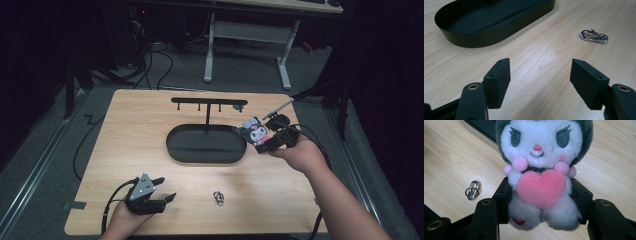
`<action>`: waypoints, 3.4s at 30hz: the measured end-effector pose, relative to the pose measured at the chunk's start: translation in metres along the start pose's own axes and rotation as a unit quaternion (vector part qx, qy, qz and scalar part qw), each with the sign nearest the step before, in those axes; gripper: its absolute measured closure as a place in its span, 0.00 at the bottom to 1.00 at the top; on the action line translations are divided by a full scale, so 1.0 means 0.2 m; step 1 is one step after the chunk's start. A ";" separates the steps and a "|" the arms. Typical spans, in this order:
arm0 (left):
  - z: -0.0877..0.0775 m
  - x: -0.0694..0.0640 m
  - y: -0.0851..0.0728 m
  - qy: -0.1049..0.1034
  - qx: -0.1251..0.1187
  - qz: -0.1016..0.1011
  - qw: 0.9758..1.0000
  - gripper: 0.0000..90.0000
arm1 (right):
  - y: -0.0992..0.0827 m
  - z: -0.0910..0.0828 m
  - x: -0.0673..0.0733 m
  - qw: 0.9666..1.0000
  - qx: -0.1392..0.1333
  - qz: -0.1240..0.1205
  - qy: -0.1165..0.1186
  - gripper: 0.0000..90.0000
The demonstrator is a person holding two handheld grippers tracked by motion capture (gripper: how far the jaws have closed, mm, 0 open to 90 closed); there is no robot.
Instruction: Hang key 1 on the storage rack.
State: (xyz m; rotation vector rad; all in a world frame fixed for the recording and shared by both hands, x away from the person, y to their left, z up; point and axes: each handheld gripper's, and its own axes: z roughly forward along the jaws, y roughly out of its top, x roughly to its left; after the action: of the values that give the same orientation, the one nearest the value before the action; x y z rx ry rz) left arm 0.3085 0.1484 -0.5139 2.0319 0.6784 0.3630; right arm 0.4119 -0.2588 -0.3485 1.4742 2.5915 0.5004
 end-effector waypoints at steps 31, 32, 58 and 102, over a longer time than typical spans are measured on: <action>-0.01 0.01 0.00 0.009 -0.005 0.003 1.000 0.34 | 0.19 -0.11 0.01 1.000 -0.027 0.007 -0.002 0.52; -0.01 0.01 0.00 0.009 -0.005 0.004 1.000 0.34 | 0.20 -0.11 0.01 1.000 -0.027 0.007 -0.003 0.52; 0.00 0.01 0.00 0.003 0.001 0.004 1.000 0.34 | 0.16 -0.08 -0.09 0.998 -0.049 0.029 -0.021 0.52; 0.02 0.00 -0.01 0.002 0.009 0.012 1.000 0.34 | 0.07 0.45 -0.07 0.997 -0.056 0.045 -0.026 0.41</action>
State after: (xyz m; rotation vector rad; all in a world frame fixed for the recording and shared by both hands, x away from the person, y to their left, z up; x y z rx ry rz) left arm 0.3099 0.1467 -0.5170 2.0590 0.6622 0.3759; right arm 0.4546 -0.2436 -0.4286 1.5512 2.4235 0.5990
